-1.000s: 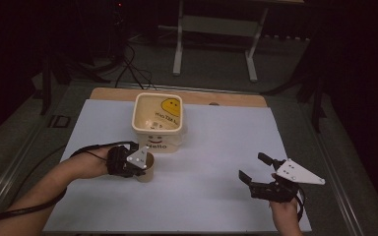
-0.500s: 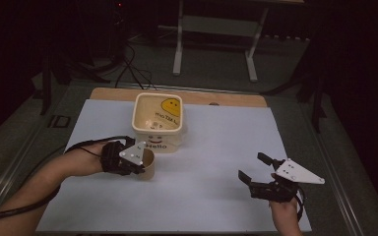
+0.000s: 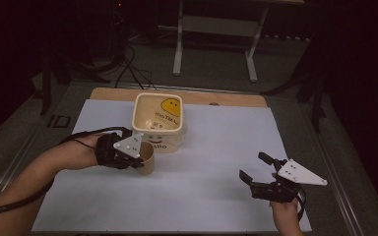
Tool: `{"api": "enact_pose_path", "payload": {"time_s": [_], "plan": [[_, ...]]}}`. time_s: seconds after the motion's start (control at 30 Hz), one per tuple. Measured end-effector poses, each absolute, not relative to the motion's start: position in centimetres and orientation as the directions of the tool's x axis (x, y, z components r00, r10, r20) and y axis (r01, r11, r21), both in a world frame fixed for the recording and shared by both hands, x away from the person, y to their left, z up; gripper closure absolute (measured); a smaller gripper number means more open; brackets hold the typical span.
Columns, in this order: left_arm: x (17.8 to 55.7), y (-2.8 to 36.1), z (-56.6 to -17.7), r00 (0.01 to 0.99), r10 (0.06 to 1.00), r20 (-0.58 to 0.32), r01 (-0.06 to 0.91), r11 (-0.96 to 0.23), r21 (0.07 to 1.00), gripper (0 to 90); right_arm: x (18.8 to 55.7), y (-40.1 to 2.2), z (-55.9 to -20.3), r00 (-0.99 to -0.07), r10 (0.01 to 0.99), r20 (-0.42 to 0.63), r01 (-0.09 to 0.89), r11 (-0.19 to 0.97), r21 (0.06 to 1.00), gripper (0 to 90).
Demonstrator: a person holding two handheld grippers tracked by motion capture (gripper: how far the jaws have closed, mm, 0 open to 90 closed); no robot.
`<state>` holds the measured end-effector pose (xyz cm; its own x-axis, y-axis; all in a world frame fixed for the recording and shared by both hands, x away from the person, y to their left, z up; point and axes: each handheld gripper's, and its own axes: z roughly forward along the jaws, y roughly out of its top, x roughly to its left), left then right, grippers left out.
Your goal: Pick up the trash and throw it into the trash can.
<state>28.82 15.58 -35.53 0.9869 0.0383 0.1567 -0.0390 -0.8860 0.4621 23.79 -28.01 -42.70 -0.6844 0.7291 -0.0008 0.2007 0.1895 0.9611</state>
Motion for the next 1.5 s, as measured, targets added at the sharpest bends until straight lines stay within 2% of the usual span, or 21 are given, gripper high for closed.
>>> {"api": "enact_pose_path", "payload": {"time_s": [0.23,0.87,1.23,1.5], "plan": [[29.0,15.6,-34.2,0.985,0.038,0.171,-0.046,-0.884,0.465,89.1,23.5,-28.0,-42.5,-0.697,0.717,-0.008,0.168,0.174,0.970,11.2],[29.6,15.2,-30.6,0.985,0.036,0.171,-0.052,-0.873,0.485,89.1,23.7,-27.9,-42.6,-0.701,0.714,-0.010,0.173,0.183,0.968,11.2],[30.5,15.1,-27.5,0.976,0.047,0.212,-0.069,-0.860,0.506,89.1,23.7,-27.8,-42.7,-0.702,0.712,-0.014,0.174,0.191,0.966,11.2],[31.6,15.0,-26.6,0.972,0.063,0.227,-0.063,-0.859,0.508,89.1,23.7,-27.9,-42.7,-0.708,0.707,-0.004,0.171,0.178,0.969,11.2]]}}
